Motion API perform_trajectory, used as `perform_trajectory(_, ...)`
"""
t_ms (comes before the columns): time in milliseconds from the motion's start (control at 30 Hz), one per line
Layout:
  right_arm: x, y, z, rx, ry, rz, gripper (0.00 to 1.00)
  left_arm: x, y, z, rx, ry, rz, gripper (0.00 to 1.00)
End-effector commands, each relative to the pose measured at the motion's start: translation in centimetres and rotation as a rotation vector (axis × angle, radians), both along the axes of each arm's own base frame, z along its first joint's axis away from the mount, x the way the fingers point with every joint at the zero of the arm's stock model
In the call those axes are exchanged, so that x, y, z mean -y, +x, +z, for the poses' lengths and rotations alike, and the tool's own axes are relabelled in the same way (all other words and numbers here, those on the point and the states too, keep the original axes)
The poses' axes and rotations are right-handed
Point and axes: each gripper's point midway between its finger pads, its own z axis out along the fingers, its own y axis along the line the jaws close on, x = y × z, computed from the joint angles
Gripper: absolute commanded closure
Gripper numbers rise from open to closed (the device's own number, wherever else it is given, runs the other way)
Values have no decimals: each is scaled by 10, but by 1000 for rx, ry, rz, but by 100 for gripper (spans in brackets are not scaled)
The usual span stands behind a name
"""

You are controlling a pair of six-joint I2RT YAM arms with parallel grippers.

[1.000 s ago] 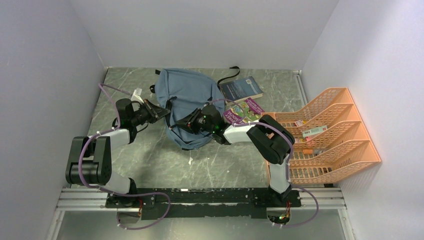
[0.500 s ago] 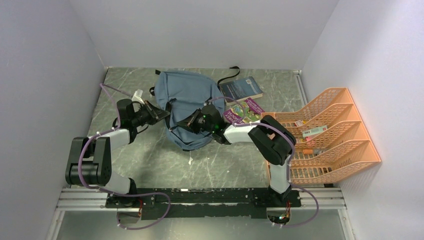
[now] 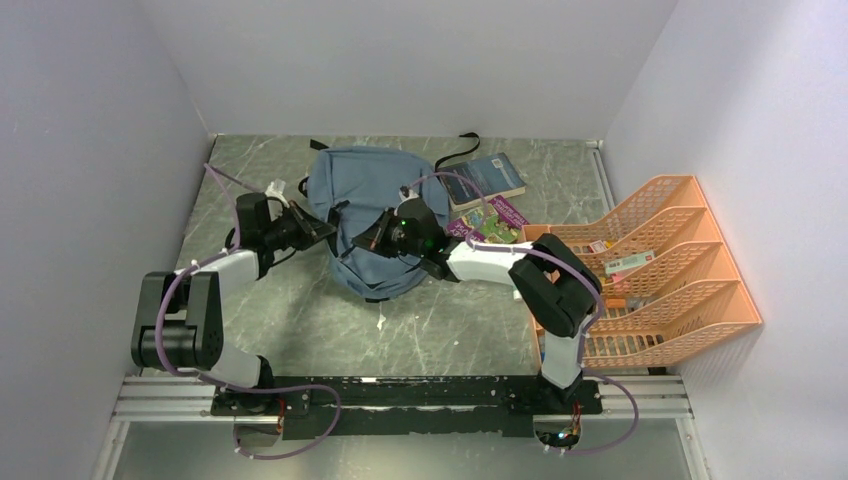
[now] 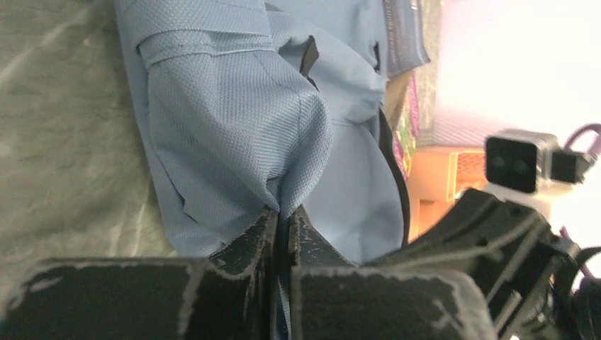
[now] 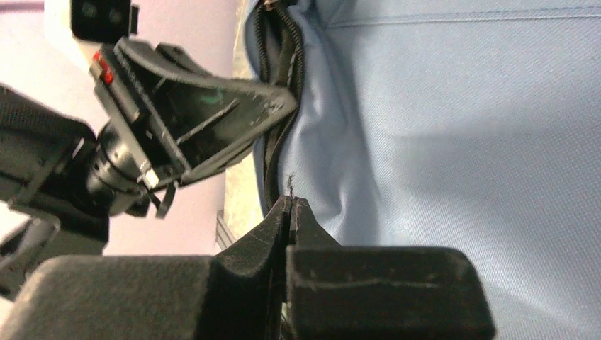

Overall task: Pack the student bag
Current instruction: Unzip the student bag at the center of the board.

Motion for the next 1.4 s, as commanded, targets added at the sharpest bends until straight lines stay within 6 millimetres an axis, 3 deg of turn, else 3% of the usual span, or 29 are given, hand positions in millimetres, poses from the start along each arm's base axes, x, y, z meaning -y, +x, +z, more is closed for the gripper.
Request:
perform_trajectory(0,-4,-13,30,141,10,103,100,-25,17,-11,-94,85,105,95)
perform_trajectory(200,-10,-46,55,275,122,293,100,-46,31,-20,-174,136,190,95)
perform_trajectory(433,-11,-66,57,354,149,461,100,-49,46,-25,-197,135,197,95)
perform_trajectory(667,5,-58,38,408,14,533,100,-72,72,-21,-193,167,237,95)
perform_trajectory(1000,65,-27,31,420,-116,405,100,-111,89,-23,-218,179,296,95)
perform_trajectory(1167,85,-14,26,398,-154,339,100,-125,99,-16,-200,187,303,95)
perform_trajectory(1200,86,-12,27,397,-151,334,100,-124,99,-15,-200,185,295,92)
perform_trajectory(1233,85,-11,29,396,-146,331,100,-121,98,-13,-198,177,282,84)
perform_trajectory(1300,79,-8,33,386,-119,330,100,-109,92,-8,-176,152,246,54)
perform_trajectory(1367,70,-4,35,363,-78,341,100,-104,80,-8,-182,167,225,36)
